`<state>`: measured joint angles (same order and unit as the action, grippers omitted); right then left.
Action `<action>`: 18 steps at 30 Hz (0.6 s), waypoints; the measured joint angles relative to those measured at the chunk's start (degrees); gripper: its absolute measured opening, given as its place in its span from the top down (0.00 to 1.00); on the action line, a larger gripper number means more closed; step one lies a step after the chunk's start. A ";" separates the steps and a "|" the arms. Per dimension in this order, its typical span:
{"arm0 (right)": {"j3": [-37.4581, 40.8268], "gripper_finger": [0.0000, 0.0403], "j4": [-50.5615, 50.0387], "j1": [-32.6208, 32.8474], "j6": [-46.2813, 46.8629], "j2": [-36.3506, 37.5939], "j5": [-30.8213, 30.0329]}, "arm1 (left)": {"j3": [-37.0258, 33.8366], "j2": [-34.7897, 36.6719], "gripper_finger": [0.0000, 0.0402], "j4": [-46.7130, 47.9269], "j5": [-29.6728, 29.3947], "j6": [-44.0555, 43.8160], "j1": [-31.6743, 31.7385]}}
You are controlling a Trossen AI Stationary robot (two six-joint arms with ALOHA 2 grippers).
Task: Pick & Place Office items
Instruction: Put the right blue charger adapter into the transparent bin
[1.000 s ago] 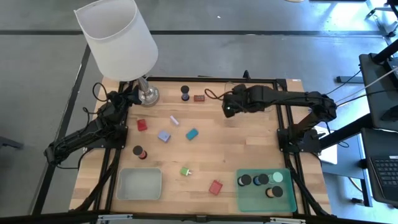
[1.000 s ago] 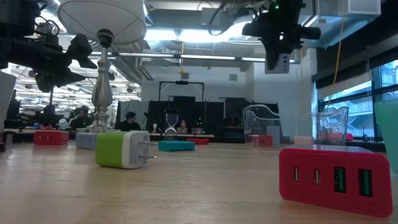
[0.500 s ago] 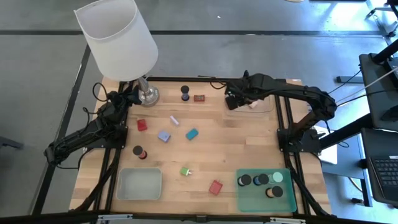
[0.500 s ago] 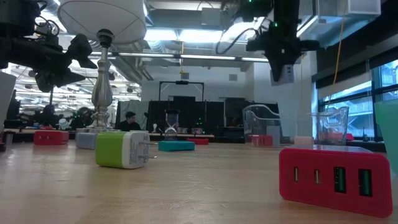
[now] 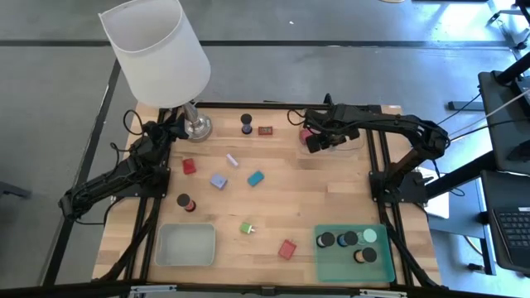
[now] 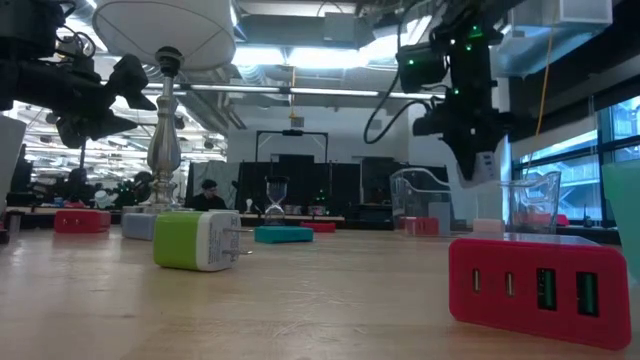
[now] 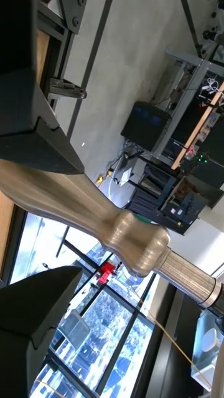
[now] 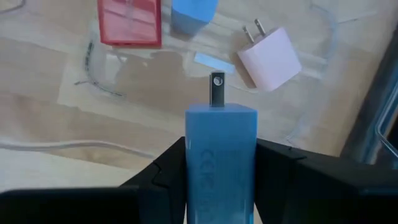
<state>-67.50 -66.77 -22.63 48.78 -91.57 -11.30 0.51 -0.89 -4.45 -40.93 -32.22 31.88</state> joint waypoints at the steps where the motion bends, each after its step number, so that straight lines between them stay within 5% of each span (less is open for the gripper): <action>1: 0.08 0.68 -0.02 -0.32 -0.31 0.00 -0.01 | 0.00 0.00 0.38 0.00 0.02 0.00 -0.02; 18: 0.32 0.68 7.18 -5.86 -8.07 -0.20 -0.03 | 0.00 -0.02 0.38 0.00 0.01 0.00 0.00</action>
<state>-67.18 -59.59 -28.49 40.71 -91.77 -11.33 0.51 -0.91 -4.45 -40.92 -32.23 31.88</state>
